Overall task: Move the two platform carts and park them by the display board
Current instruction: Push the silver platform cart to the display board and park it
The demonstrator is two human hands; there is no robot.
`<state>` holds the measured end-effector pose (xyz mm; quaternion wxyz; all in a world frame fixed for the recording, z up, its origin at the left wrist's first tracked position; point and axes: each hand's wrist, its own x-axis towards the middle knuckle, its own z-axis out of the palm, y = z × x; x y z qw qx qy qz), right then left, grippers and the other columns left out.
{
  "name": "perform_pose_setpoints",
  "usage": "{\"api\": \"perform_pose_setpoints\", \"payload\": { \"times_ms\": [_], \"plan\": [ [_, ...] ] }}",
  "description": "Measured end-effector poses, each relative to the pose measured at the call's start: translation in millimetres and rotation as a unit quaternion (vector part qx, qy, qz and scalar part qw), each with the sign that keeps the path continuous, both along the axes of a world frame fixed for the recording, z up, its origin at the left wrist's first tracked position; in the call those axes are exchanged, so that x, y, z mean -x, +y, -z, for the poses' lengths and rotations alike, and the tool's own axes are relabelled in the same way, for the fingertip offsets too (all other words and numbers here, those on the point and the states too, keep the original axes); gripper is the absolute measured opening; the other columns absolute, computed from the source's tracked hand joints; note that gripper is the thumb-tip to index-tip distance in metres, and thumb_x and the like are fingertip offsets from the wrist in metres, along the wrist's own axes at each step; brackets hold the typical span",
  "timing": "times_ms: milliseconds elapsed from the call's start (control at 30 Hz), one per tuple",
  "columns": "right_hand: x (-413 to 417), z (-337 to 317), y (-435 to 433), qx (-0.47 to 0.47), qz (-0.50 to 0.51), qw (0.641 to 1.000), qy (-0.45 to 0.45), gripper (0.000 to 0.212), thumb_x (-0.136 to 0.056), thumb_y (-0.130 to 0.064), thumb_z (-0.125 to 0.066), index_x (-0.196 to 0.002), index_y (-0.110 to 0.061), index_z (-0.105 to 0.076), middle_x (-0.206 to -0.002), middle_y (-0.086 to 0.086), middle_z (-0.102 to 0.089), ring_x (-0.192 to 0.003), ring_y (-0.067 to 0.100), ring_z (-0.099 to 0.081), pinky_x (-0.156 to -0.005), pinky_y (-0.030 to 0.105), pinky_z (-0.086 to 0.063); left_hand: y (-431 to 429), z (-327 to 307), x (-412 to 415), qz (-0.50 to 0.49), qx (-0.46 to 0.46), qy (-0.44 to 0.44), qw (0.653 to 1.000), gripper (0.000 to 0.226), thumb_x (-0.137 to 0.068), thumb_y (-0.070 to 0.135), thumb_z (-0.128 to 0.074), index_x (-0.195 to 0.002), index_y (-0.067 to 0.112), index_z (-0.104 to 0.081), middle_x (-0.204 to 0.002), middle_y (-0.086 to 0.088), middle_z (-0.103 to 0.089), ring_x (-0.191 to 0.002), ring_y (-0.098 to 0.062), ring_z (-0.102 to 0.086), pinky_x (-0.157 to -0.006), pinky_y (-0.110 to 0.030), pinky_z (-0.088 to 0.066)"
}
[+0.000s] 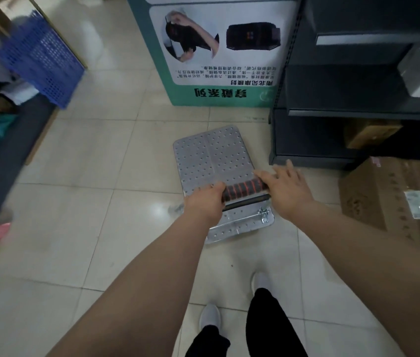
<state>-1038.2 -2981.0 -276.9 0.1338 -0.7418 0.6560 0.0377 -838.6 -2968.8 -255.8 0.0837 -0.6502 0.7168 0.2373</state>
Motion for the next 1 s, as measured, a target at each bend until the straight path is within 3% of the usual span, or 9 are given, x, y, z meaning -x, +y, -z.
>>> {"api": "perform_pose_setpoints", "payload": {
  "times_ms": [133, 400, 533, 700, 833, 933, 1000],
  "plan": [
    [28, -5, -39, -0.014, -0.009, 1.0, 0.025, 0.073, -0.086, -0.006, -0.046, -0.146, -0.038, -0.017, -0.154, 0.015, -0.02, -0.145, 0.04, -0.001, -0.118, 0.053, -0.002, -32, -1, 36, -0.019, -0.006, 0.003, 1.0, 0.033, -0.094, 0.029, -0.051, -0.126, 0.027, -0.044, -0.115, -0.007, -0.059, -0.104, -0.03, -0.058, -0.086, -0.043, -0.045],
    [72, -14, -79, -0.019, -0.029, 0.999, 0.032, 0.073, -0.087, -0.014, -0.05, -0.148, -0.033, -0.014, -0.156, 0.014, -0.017, -0.146, 0.034, -0.001, -0.118, 0.052, -0.003, -61, 6, 94, -0.074, -0.01, 0.078, 0.994, 0.043, -0.094, 0.024, -0.053, -0.135, 0.027, -0.04, -0.122, -0.008, -0.054, -0.11, -0.029, -0.054, -0.09, -0.044, -0.04],
    [73, -18, -82, -0.034, -0.023, 0.999, 0.022, 0.071, -0.084, -0.013, -0.051, -0.145, -0.033, -0.021, -0.157, 0.017, -0.01, -0.146, 0.035, 0.002, -0.117, 0.05, -0.005, -65, 3, 100, -0.059, -0.016, 0.114, 0.992, 0.044, -0.092, 0.023, -0.055, -0.134, 0.025, -0.042, -0.115, -0.012, -0.057, -0.102, -0.03, -0.057, -0.09, -0.043, -0.048],
    [70, -33, -85, -0.047, -0.053, 0.997, 0.036, 0.064, -0.083, -0.013, -0.053, -0.141, -0.028, -0.031, -0.155, 0.016, -0.015, -0.145, 0.035, -0.004, -0.115, 0.055, -0.011, -64, -6, 98, -0.072, -0.015, 0.132, 0.988, 0.044, -0.091, 0.021, -0.057, -0.134, 0.019, -0.047, -0.116, -0.014, -0.058, -0.106, -0.032, -0.057, -0.083, -0.033, -0.043],
    [43, -48, -81, -0.055, -0.137, 0.989, 0.008, 0.057, -0.085, -0.014, -0.053, -0.138, -0.028, -0.038, -0.148, 0.016, -0.029, -0.142, 0.033, -0.019, -0.116, 0.055, -0.014, -52, -22, 67, -0.12, -0.008, 0.095, 0.988, 0.059, -0.093, 0.043, -0.055, -0.145, 0.021, -0.037, -0.14, -0.013, -0.048, -0.127, -0.031, -0.047, -0.104, -0.044, -0.04],
    [10, -55, -73, -0.075, -0.203, 0.976, 0.004, 0.047, -0.094, -0.032, -0.046, -0.14, -0.026, -0.036, -0.146, 0.014, -0.034, -0.14, 0.031, -0.024, -0.114, 0.055, -0.02, -33, -34, 30, -0.162, -0.041, 0.035, 0.985, 0.064, -0.092, 0.054, -0.048, -0.146, 0.024, -0.035, -0.149, -0.01, -0.041, -0.134, -0.032, -0.038, -0.108, -0.05, -0.037],
    [-14, -57, -64, -0.081, -0.246, 0.966, 0.026, 0.052, -0.096, -0.044, -0.039, -0.143, -0.024, -0.033, -0.15, 0.013, -0.032, -0.142, 0.03, -0.024, -0.113, 0.053, -0.024, -14, -41, 5, -0.195, -0.065, 0.01, 0.979, 0.063, -0.092, 0.056, -0.044, -0.146, 0.025, -0.036, -0.149, -0.01, -0.039, -0.135, -0.032, -0.036, -0.108, -0.05, -0.035]
  ]
}}
